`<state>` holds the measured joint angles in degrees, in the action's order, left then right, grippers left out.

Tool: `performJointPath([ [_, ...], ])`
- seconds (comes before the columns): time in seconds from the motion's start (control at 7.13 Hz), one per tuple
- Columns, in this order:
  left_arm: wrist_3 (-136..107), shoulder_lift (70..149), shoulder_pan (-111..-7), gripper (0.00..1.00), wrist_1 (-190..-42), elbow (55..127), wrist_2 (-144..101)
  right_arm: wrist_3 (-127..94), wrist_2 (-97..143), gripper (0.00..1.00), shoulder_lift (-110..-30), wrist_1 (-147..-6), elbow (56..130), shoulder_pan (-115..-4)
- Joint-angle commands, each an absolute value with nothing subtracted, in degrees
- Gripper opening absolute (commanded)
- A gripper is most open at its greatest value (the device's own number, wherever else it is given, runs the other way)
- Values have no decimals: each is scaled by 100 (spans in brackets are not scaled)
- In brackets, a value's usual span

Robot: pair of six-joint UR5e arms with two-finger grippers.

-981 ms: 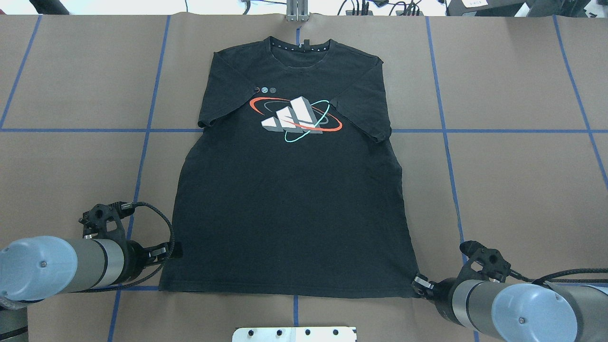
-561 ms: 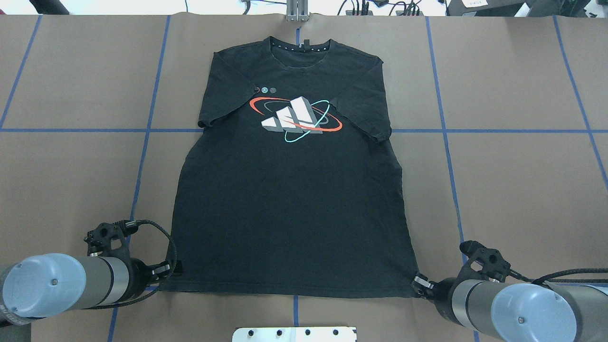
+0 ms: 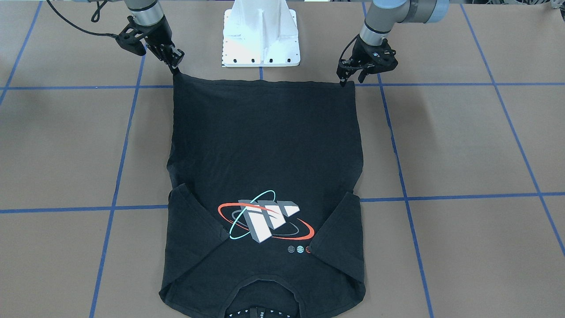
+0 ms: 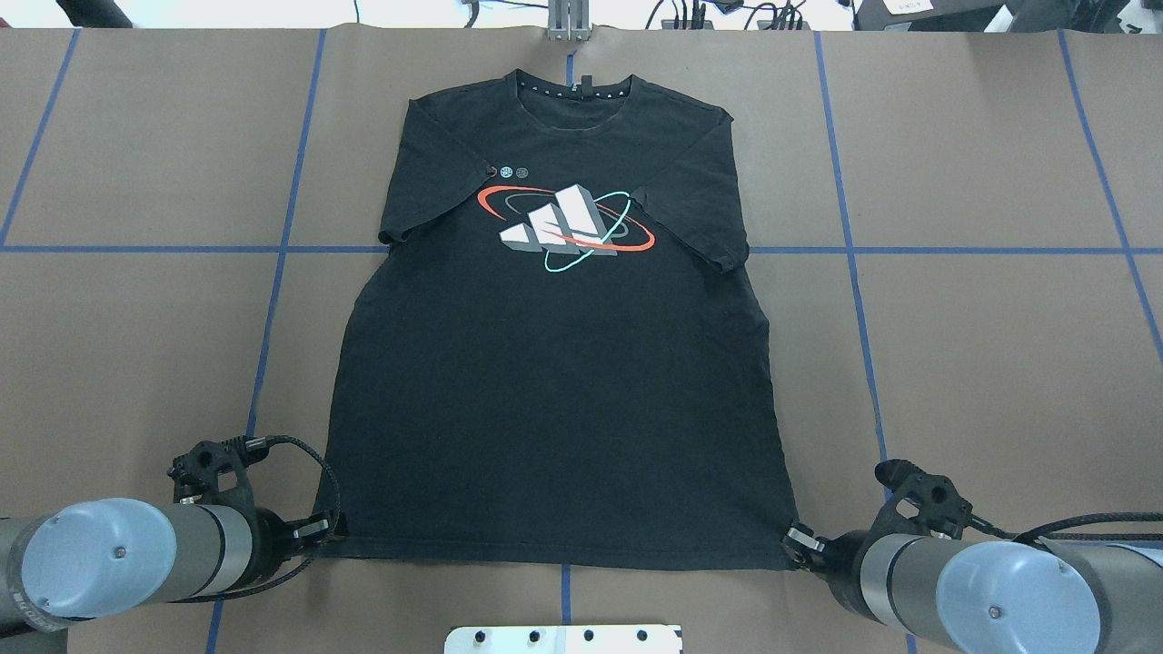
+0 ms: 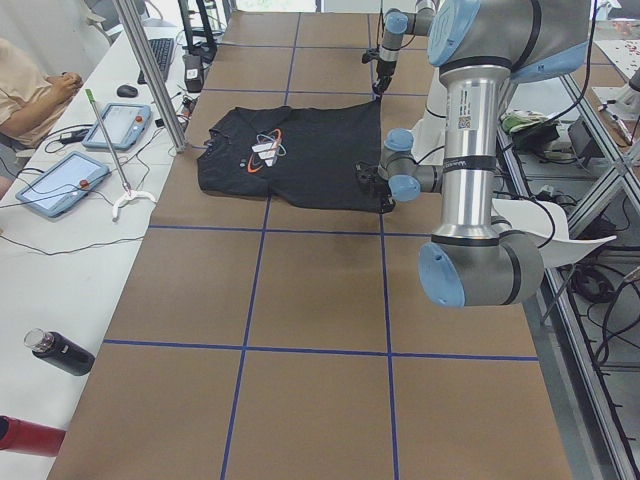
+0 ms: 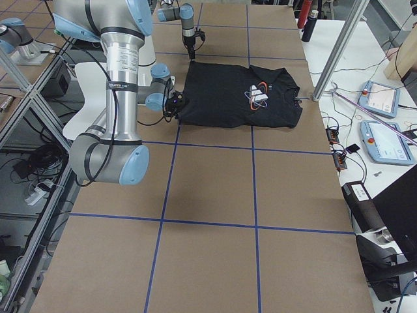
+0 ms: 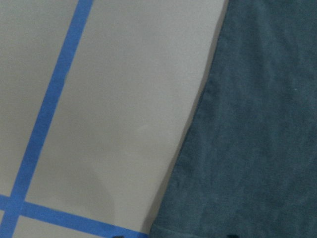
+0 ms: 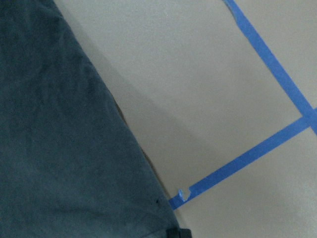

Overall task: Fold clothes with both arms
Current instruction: 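Grasp the other hem corner with the left gripper, both grippers holding the hem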

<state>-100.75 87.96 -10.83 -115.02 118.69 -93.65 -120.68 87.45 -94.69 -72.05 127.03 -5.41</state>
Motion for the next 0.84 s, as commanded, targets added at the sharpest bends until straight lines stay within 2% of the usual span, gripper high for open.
performJointPath([
  [0.0,-10081,8789,-1081,60,-11514,11813,-9369,-12067,8745,0,-9466,-7198,12709,-554],
  [0.14,-10081,8789,-1081,53,-11514,11813,-9369,-12067,8745,0,-9466,-7198,12709,-554],
  [0.42,-10081,8754,-1090,52,-11514,11804,-9378,-12067,8745,0,-9466,-7198,12700,-562],
  [0.7,-10081,8736,-1090,46,-11514,11804,-9378,-12067,8745,0,-9457,-7198,12709,-563],
])
